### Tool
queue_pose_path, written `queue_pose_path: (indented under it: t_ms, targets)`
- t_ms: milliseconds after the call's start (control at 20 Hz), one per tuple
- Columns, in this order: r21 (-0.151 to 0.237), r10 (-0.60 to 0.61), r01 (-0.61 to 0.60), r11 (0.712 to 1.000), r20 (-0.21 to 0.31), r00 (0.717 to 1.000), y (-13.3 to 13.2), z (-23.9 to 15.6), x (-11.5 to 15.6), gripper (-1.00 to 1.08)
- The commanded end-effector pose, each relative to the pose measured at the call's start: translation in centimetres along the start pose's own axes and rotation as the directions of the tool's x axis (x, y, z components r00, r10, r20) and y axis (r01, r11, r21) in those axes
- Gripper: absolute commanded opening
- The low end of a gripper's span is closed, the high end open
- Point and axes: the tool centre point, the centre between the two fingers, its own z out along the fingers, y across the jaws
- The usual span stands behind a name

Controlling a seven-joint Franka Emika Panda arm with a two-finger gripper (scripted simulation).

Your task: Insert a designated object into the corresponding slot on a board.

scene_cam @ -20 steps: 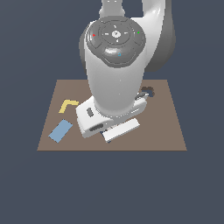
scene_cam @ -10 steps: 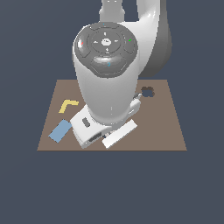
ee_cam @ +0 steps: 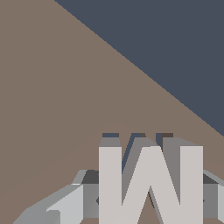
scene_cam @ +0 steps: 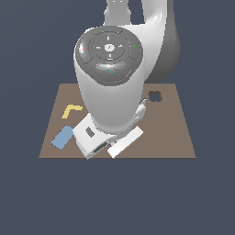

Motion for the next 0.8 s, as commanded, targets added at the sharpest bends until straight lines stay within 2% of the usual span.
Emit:
queue_pose_path:
  t_ms: [0,250,300,750]
  targets:
    - [0.000,-0.001,0.001,1.000,0.000,1.000,0.00,0.14,0.02,-1.00]
    - [0.000,-0.004,0.004,1.000,0.000,1.000,0.00,0.95,0.07,-1.00]
    - [0.000,-0.004,0.004,1.000,0.000,1.000,0.00,0.95,0.07,1.00]
    - [0.000,-0.004,0.004,1.000,0.000,1.000,0.00,0.95,0.07,1.00]
